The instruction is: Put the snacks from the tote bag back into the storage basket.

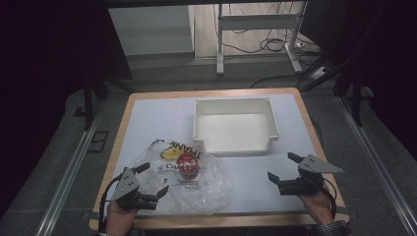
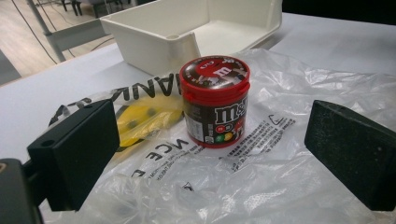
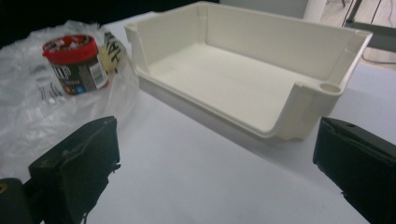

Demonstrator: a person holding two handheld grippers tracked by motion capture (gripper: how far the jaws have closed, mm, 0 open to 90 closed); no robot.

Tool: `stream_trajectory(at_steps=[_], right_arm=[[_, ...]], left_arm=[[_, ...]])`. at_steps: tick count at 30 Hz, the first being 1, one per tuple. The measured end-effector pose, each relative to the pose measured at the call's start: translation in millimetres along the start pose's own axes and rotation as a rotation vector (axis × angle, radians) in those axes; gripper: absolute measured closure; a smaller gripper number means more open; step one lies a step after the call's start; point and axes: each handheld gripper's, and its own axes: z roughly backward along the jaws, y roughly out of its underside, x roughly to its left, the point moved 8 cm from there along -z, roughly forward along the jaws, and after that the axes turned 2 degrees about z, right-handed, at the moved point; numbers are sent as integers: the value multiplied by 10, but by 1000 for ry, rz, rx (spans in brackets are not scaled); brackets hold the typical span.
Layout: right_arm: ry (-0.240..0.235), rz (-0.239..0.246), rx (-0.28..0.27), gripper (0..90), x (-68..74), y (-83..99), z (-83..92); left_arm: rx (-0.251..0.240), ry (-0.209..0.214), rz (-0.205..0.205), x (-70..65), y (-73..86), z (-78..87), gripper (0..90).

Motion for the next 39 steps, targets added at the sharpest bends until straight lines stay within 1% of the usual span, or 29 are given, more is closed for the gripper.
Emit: stream_trajectory(at_steps=[3, 4, 6, 8, 9, 11, 12, 13, 14, 18, 24, 26, 29, 31, 35, 36, 39], right_arm=[[-28, -18, 20, 9, 7, 38, -54], [-37, -12, 28, 9, 23, 50, -74], [-40, 16, 40, 9, 54, 61, -96], [-42, 24, 34, 8, 68, 56, -100], [-51, 25, 27, 8, 78, 48, -103], [-75, 20, 14, 7, 84, 43, -115], [-96, 8, 19, 7, 79, 57, -130], [-96, 8, 19, 7, 79, 57, -130], [-116, -7, 32, 7, 80, 81, -150], [-134, -13, 48, 7, 105, 104, -176], [-140, -3, 53, 8, 119, 105, -183], [-136, 9, 56, 8, 112, 107, -183], [-153, 16, 49, 7, 122, 99, -186], [-156, 20, 45, 7, 127, 93, -184], [-153, 48, 38, 7, 144, 72, -183], [-153, 59, 47, 7, 151, 74, -188], [-149, 69, 47, 7, 154, 61, -198]], left_arm=[[-4, -3, 3, 7, 0, 8, 31], [-4, -2, 4, 8, 1, 10, 31], [-2, -2, 4, 11, 3, 9, 31], [0, -2, 4, 12, 5, 7, 31], [1, -2, 3, 13, 7, 6, 31], [3, -3, 1, 13, 9, 4, 31], [4, -4, 1, 13, 9, 4, 31], [4, -4, 1, 13, 9, 4, 31], [4, -3, 1, 13, 9, 3, 31], [5, -3, 2, 8, 11, -1, 31], [7, -3, 1, 8, 14, 0, 31], [8, -3, 0, 8, 15, -1, 31], [8, -3, -1, 9, 15, -2, 31], [10, -4, -2, 9, 16, -3, 31], [12, -3, -2, 7, 19, -6, 31], [12, -4, -3, 7, 19, -7, 31], [14, -3, -4, 7, 22, -9, 31]])
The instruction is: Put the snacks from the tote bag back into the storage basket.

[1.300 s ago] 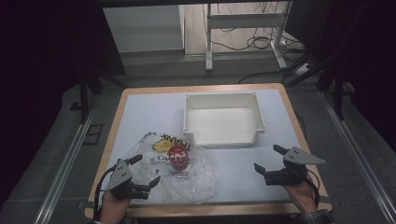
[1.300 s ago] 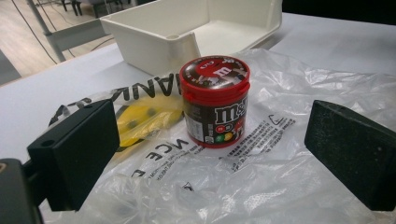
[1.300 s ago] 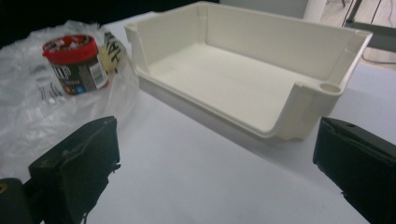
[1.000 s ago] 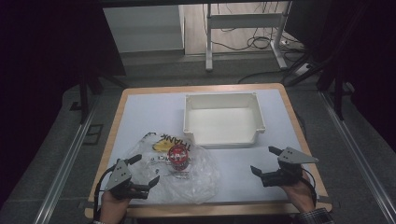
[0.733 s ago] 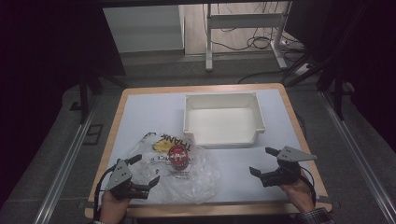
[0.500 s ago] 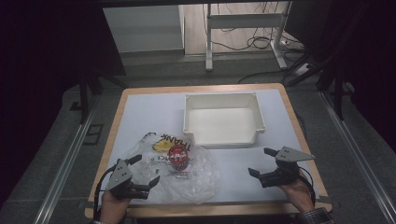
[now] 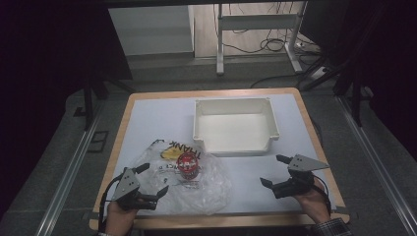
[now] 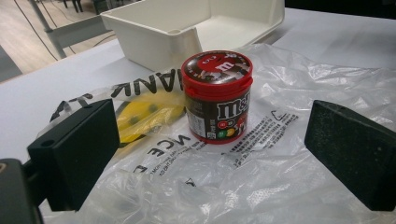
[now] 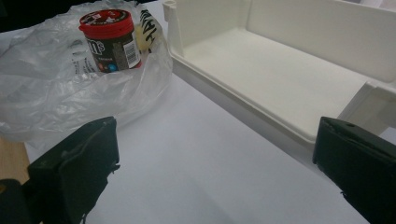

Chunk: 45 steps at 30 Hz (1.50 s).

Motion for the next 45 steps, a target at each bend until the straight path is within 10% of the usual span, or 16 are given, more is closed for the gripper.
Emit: stream_trajectory(at_steps=[45], right_arm=[[-95, -7, -15, 23, 139, -228, -216]], left_arm=[[9, -1, -9, -9, 9, -15, 31]])
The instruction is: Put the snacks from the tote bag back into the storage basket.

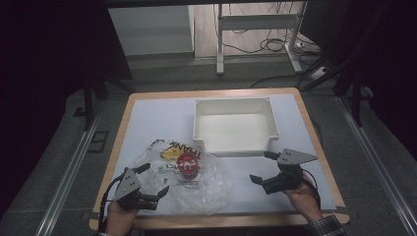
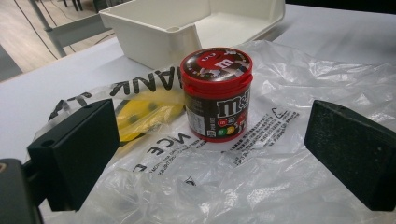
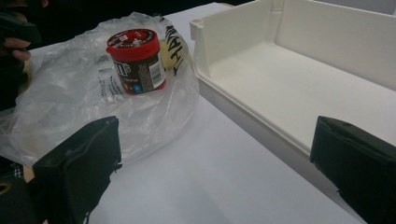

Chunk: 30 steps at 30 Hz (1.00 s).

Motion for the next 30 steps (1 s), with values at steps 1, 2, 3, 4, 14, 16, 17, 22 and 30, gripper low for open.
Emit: stream_trajectory(at_steps=[1, 2, 3, 4, 14, 16, 17, 22, 30], right_arm=[[2, 2, 0, 23, -3, -3, 0], [3, 2, 0, 23, -2, -7, -1], [2, 1, 1, 23, -3, -9, -2], [1, 1, 2, 23, -2, -10, -2], [3, 3, 0, 23, 0, -42, -23], [4, -2, -2, 23, 2, -49, -26], [4, -5, -1, 22, 3, -51, -28], [1, -19, -1, 22, 4, -61, -39], [-3, -31, 3, 22, 24, -59, -80]], left_arm=[[0, 0, 0, 0, 0, 0, 31], [-1, 0, 0, -1, -2, 1, 31], [-2, 0, 0, -1, -2, 1, 31], [-2, 0, 1, -2, -2, 1, 31], [1, 1, -2, -6, -1, -5, 31], [0, 3, -1, -9, -1, -7, 31], [0, 3, -1, -9, -1, -7, 31], [1, 3, -1, -11, -1, -9, 31], [5, 2, -6, -15, 0, -12, 31]])
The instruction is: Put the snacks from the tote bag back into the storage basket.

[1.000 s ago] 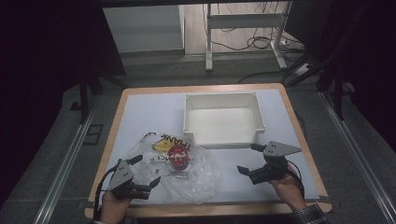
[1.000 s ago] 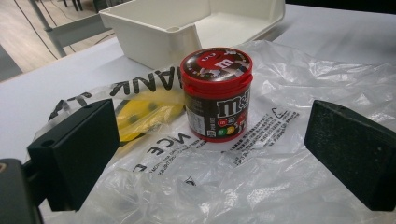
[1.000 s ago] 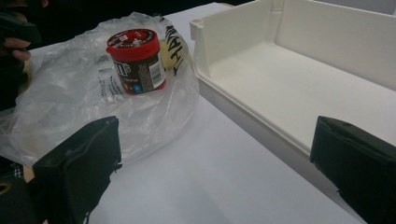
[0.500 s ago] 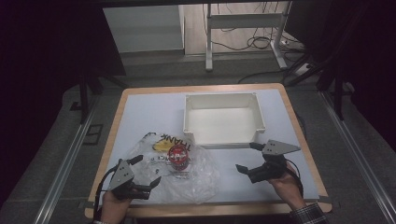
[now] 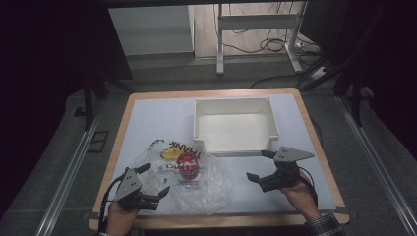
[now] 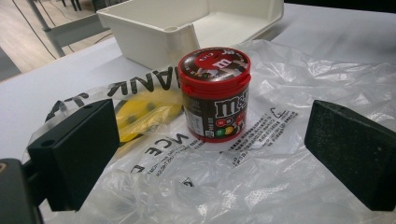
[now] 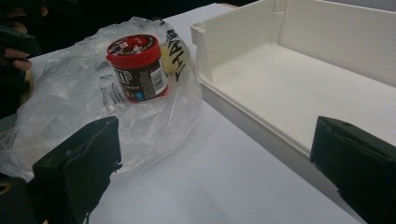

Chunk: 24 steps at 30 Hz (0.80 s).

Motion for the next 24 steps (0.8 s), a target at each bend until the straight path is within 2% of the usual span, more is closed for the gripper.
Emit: stream_trajectory(at_steps=[9, 15, 24], right_arm=[[-11, 7, 7, 23, 43, -23, -50], [-8, 1, 5, 23, 29, -47, -41], [-13, 26, -18, 22, 41, -125, -56]], left_arm=[[18, 8, -21, -56, -1, -25, 31], [16, 6, -20, -48, -3, -19, 31], [10, 5, -20, -43, -9, -14, 31]])
